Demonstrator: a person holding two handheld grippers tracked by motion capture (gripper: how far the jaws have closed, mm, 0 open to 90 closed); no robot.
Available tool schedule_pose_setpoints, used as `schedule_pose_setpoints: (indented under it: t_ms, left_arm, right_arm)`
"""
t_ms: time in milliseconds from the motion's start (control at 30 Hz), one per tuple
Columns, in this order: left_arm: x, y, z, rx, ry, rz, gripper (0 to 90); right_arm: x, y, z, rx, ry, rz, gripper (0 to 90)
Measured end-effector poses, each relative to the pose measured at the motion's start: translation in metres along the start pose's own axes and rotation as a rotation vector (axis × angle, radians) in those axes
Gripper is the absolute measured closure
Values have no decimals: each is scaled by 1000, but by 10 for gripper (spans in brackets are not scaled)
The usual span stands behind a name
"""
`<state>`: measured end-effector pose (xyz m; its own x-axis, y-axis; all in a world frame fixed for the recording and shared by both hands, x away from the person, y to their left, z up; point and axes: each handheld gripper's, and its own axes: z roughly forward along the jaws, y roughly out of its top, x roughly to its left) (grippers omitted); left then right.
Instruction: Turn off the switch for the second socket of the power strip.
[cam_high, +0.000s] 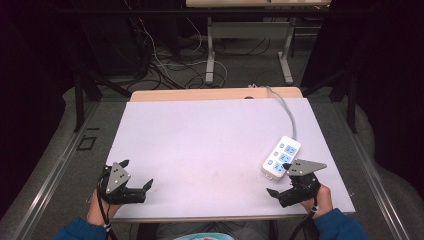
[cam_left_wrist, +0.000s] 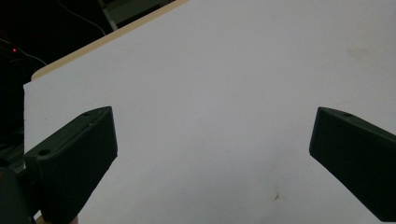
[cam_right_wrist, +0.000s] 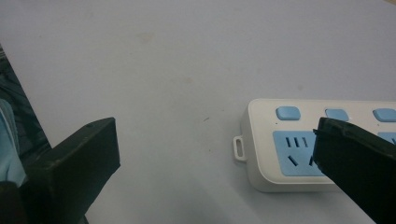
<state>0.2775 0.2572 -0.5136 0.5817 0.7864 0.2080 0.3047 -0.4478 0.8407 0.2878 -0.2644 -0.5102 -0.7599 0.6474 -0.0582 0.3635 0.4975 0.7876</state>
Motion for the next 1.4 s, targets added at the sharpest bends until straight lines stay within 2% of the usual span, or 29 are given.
schedule_pose_setpoints:
  t_ms: [433,500,533,733,833,1100,1133,1300,1400]
  left_arm:
    - [-1,0,1,20,-3,27,10]
    - [-1,0,2,19,-5,26,10]
    - [-1,0,2,19,-5,26,10]
    - [-1,0,2,20,-6,23,10]
    - [-1,0,2,20,-6,22,10]
    - [-1,0,2,20,-8,22,10]
    - [-1,0,2,21,-7,23,10]
    - [-2,0,2,24,-8,21,10]
    - [-1,0,2,22,-9,21,10]
  right_arm:
    - [0,0,1,2,-8,-3,4]
    - [0,1,0,7,-6,-10,3]
    - [1,1,0,-2,-23,-11,4]
    - [-1,2,0,-5,-19,-6,3]
    - [-1,2,-1,2,-22,18,3]
    - [-5,4,-1,2,-19,8,3]
    - [-5,5,-1,4,-19,28,3]
    - [-9,6,-2,3,-21,37,3]
    - [-11,8,-2,0,-50,47,3]
